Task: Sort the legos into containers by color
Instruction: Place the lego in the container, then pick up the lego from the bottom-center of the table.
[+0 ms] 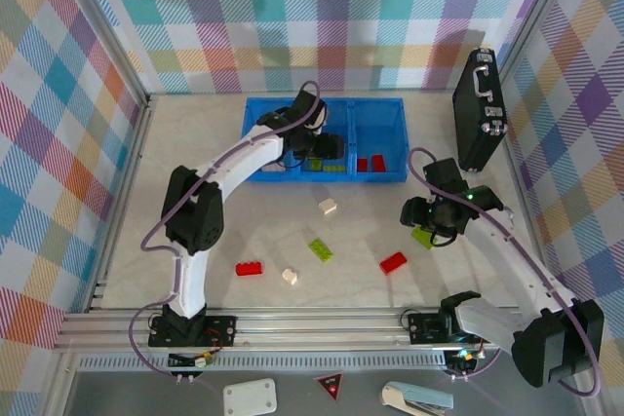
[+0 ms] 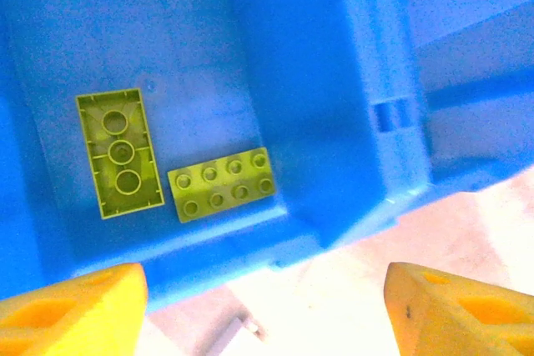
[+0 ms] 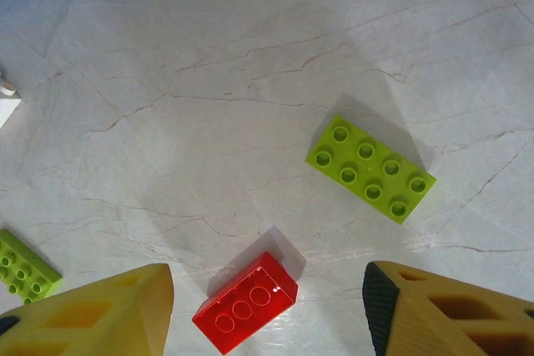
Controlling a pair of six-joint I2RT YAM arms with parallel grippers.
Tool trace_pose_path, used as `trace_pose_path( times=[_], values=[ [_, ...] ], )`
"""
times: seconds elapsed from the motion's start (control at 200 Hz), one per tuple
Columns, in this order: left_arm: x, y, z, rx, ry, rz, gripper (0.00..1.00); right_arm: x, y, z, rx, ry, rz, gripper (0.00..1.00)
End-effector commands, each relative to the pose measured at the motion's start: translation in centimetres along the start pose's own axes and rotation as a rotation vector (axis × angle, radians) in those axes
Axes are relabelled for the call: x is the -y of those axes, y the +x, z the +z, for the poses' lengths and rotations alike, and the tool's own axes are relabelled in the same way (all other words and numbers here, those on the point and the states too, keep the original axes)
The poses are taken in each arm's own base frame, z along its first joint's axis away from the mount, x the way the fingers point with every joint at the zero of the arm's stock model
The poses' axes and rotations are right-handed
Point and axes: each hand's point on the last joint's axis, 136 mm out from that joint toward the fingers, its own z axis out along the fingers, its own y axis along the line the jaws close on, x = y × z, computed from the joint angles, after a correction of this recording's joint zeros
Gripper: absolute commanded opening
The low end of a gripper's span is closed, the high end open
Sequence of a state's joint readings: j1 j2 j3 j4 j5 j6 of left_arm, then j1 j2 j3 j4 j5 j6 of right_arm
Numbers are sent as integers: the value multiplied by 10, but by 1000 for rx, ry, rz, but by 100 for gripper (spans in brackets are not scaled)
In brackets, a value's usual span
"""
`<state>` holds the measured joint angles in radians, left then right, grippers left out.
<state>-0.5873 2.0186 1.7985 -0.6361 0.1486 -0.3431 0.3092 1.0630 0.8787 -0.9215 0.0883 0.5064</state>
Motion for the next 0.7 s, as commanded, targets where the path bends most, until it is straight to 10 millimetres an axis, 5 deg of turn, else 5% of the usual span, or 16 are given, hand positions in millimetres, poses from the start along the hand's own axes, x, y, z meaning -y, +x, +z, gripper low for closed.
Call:
trace_pose_path(
  times=[0.0, 0.325, 0.695],
  values=[
    [-5, 14, -24, -29, -18, 19, 75, -1, 12, 2, -36, -16, 33, 63],
    [-32, 38, -82, -22, -110, 69, 75, -9, 32, 11, -114, -47, 24, 60],
    [-96, 68, -142, -32, -205, 54, 77, -23, 47, 41, -181, -76, -5, 65]
  ],
)
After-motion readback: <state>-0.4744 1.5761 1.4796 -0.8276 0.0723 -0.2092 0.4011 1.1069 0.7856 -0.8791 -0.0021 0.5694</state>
